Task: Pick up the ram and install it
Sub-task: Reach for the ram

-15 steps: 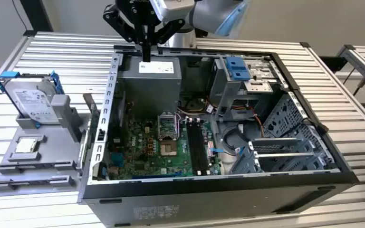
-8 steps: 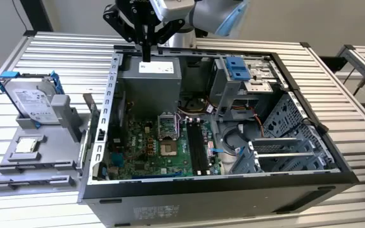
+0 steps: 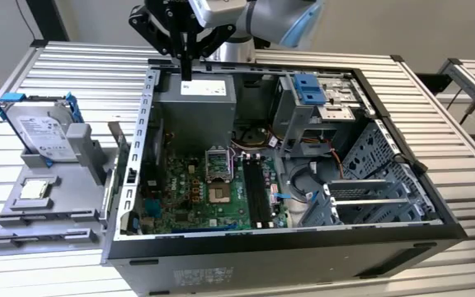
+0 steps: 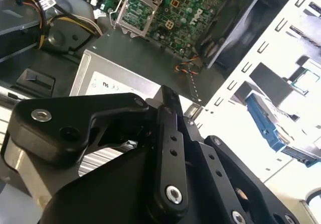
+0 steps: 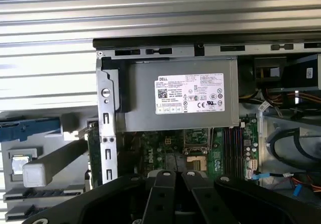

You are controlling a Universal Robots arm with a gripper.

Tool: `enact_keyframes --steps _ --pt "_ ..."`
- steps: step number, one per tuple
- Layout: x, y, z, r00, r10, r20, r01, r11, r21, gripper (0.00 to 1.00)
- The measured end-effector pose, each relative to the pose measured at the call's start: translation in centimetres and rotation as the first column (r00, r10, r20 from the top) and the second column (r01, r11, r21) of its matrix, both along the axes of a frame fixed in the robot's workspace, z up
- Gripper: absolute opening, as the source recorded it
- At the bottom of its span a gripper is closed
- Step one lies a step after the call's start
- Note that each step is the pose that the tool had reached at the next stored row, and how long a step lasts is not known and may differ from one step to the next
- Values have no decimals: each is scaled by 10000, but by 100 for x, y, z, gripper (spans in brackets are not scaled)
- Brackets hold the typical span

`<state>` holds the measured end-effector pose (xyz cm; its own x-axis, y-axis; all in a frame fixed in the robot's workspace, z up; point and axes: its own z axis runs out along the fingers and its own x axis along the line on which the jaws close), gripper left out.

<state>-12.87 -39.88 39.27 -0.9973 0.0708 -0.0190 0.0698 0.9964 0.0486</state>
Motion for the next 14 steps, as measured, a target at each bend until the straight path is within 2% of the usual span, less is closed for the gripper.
enact_keyframes --steps 5,14 --pt "-94 0 -1 10000 3 1 -3 10000 2 0" --pt "-323 0 -1 10000 5 1 -5 10000 1 0"
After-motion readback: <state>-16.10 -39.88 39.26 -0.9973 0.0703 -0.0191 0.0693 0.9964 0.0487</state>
